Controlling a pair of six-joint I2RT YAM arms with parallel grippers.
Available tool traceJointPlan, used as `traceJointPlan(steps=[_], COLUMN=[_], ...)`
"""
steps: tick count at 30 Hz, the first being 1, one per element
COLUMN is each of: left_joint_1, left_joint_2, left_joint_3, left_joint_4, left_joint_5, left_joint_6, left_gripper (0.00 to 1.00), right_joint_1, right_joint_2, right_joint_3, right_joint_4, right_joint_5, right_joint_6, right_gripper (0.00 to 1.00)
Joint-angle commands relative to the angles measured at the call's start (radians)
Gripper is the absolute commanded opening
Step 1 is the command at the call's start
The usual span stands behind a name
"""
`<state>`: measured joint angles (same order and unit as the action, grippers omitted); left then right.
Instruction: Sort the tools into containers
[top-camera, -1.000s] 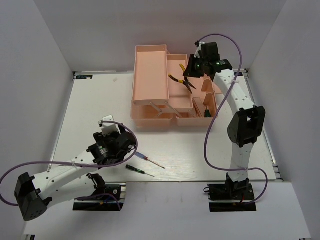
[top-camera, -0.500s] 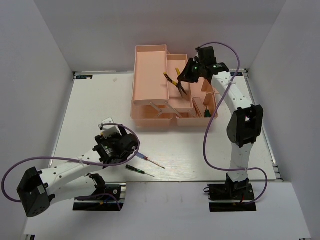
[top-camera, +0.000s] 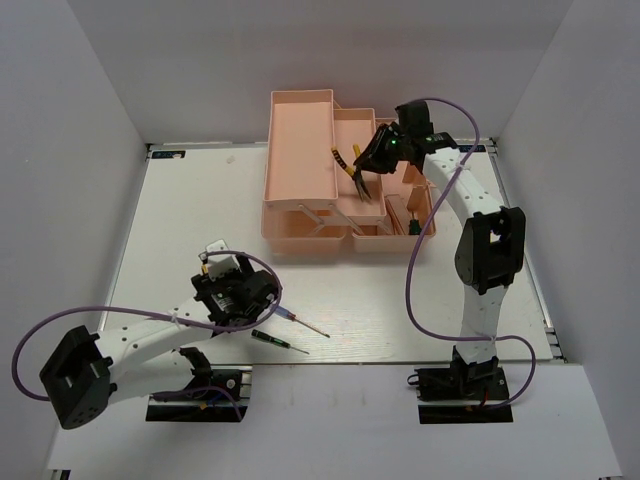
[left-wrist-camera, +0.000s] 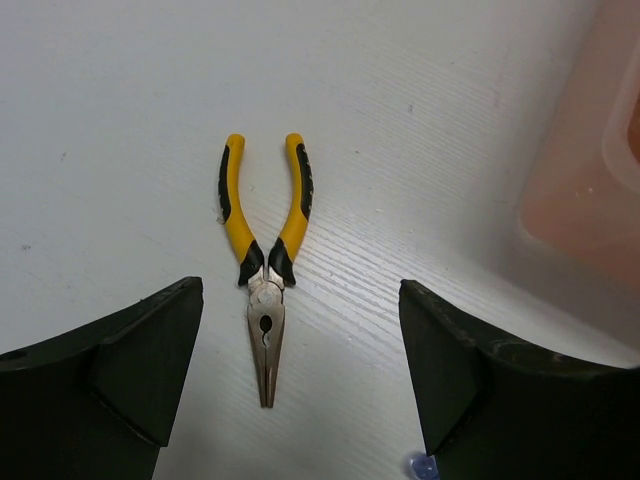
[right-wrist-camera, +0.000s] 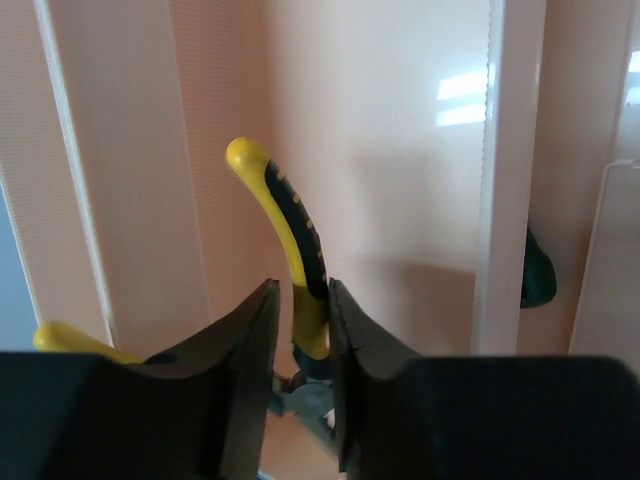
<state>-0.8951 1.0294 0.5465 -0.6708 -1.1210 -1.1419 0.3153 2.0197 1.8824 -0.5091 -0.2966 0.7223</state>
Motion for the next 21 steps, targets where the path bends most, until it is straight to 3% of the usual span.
traceJointPlan(steps=[1,5,18,20,21], left_joint_1=[0.012,0.021,0.03,0.03,0.03], left_joint_2=[0.034,0.046,0.046,0.046,0.055], left_joint_3=[-0.01,-0.01,-0.01,-0.01,-0.01], left_joint_4=[0.042,0.042,0.051,0.051,0.062], left_joint_5=[-0.036,-0.036,-0.036,-0.036,-0.036], left_joint_6=[-0.015,-0.015,-0.015,-0.015,-0.015], left_gripper=[0.9,0.9,0.9,0.9,0.9], right_joint_1=[-0.001,-0.008,-0.065,-0.077,-0.082], right_joint_2=[-0.01,-0.021,-0.127,-0.174,-0.185], right_joint_3=[0.009,0.015,-0.009,-0.054,-0.08], right_joint_4=[0.066,0.067,0.109,0.121,0.13], right_joint_5=[-0.041,-0.039,-0.035,-0.047,-0.056], right_joint_6=[-0.014,-0.049,-0.126,-0.168,-0.207], right_gripper=[0.34,0.45,0.46,0.42,0.33])
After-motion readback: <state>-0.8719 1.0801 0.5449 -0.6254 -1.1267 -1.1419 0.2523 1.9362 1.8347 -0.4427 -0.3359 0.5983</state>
